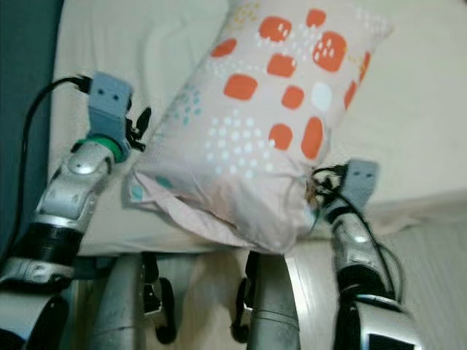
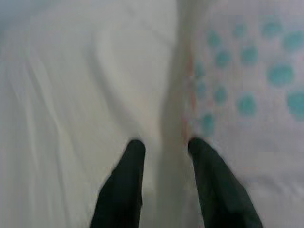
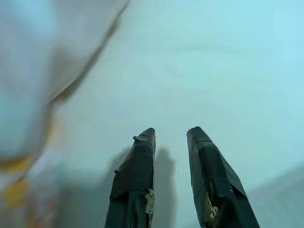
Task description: Clean up the room
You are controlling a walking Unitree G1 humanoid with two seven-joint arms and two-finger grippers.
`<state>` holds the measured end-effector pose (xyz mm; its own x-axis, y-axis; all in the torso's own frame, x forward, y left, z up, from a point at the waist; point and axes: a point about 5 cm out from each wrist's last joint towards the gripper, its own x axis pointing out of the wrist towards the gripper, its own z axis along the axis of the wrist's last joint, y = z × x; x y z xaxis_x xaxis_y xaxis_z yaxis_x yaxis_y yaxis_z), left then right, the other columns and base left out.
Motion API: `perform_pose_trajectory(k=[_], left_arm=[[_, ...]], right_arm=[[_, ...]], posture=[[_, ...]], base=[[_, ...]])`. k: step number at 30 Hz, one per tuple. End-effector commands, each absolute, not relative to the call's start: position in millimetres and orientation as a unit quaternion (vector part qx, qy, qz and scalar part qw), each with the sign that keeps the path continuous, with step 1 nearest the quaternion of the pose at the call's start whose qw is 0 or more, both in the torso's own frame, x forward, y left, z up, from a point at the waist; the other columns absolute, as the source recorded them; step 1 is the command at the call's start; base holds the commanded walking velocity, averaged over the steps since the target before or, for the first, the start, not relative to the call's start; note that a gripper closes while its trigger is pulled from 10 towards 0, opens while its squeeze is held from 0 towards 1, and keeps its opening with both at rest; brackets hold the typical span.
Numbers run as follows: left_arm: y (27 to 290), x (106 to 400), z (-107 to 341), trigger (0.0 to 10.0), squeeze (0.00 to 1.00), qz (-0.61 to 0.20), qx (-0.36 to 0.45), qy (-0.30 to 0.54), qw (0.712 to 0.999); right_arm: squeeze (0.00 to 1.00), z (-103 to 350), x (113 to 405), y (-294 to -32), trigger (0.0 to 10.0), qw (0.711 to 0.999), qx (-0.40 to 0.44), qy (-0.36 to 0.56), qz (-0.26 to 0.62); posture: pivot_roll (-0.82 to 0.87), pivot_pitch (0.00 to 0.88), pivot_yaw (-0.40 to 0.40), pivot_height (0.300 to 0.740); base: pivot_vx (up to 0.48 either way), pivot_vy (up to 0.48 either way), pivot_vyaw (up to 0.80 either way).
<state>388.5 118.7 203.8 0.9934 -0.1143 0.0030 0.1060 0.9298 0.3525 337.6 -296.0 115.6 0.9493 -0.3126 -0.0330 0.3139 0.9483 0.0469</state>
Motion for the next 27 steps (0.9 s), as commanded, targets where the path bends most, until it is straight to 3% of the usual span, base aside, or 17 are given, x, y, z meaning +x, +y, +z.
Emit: perform_pose_trajectory(k=[1, 5, 7, 9, 12, 13, 14, 15, 17, 18, 20, 22, 24, 27], left_arm=[[106, 390, 179, 10.0, 0.00, -0.059, 0.210, 0.018, 0.976], [93, 391, 161, 10.0, 0.00, -0.053, 0.244, 0.036, 0.968], [89, 390, 150, 10.0, 0.00, -0.057, 0.278, 0.047, 0.958], [84, 387, 140, 10.0, 0.00, -0.119, 0.278, 0.068, 0.951], [81, 385, 137, 10.0, 0.00, -0.154, 0.268, 0.075, 0.948], [76, 380, 135, 10.0, 0.00, -0.214, 0.251, 0.079, 0.941], [73, 370, 134, 10.0, 0.00, -0.304, 0.218, 0.087, 0.923], [73, 370, 134, 10.0, 0.00, -0.304, 0.218, 0.087, 0.923], [72, 349, 134, 10.0, 0.00, -0.426, 0.181, 0.092, 0.881], [72, 349, 134, 10.0, 0.00, -0.426, 0.181, 0.092, 0.881], [77, 316, 133, 10.0, 0.00, -0.508, 0.155, 0.091, 0.842], [77, 316, 133, 10.0, 0.00, -0.508, 0.155, 0.091, 0.842], [73, 272, 133, 10.0, 0.00, -0.556, 0.107, 0.094, 0.819], [71, 258, 133, 10.0, 0.00, -0.564, 0.087, 0.094, 0.815]], right_arm=[[0.00, 113, 335, -301, 10.0, 0.985, 0.031, 0.015, -0.170], [0.00, 127, 344, -295, 10.0, 0.987, 0.032, -0.007, -0.156], [0.00, 134, 355, -273, 10.0, 0.992, 0.040, -0.020, -0.118], [0.00, 138, 365, -253, 10.0, 0.995, 0.043, -0.018, -0.087], [0.00, 138, 368, -248, 10.0, 0.996, 0.043, -0.016, -0.080], [0.00, 138, 370, -244, 10.0, 0.996, 0.041, -0.010, -0.075], [0.00, 140, 374, -240, 10.0, 0.997, 0.040, -0.001, -0.070], [0.00, 140, 374, -240, 10.0, 0.997, 0.040, -0.001, -0.070], [0.00, 142, 378, -236, 10.0, 0.997, 0.039, 0.009, -0.063], [0.00, 142, 378, -236, 10.0, 0.997, 0.039, 0.009, -0.063], [0.00, 146, 381, -235, 10.0, 0.997, 0.041, 0.014, -0.062], [0.00, 146, 381, -235, 10.0, 0.997, 0.041, 0.014, -0.062], [0.00, 150, 384, -236, 10.0, 0.997, 0.038, 0.017, -0.062], [0.00, 152, 385, -236, 10.0, 0.998, 0.033, 0.017, -0.059]], posture=[[-0.01, 0.299, 0.097, 0.603], [-0.02, 0.299, 0.098, 0.603], [-0.02, 0.300, 0.102, 0.603], [-0.01, 0.301, 0.106, 0.603], [-0.01, 0.301, 0.106, 0.603], [0.00, 0.303, 0.104, 0.603], [0.03, 0.305, 0.098, 0.603], [0.03, 0.305, 0.098, 0.603], [0.05, 0.305, 0.090, 0.603], [0.05, 0.305, 0.090, 0.603], [0.08, 0.301, 0.077, 0.603], [0.08, 0.301, 0.077, 0.603], [0.10, 0.298, 0.074, 0.603], [0.10, 0.298, 0.074, 0.603]], base=[[0.000, 0.000, 0.00], [0.000, 0.000, 0.00], [0.000, 0.000, 0.00], [0.000, 0.000, 0.00], [0.000, 0.000, 0.00], [0.000, 0.000, 0.00], [0.000, 0.000, 0.00], [0.000, 0.000, 0.00], [0.000, 0.000, 0.00], [0.000, 0.000, 0.00], [0.000, 0.000, 0.00], [0.000, 0.000, 0.00], [0.000, 0.000, 0.00], [0.000, 0.000, 0.00]])
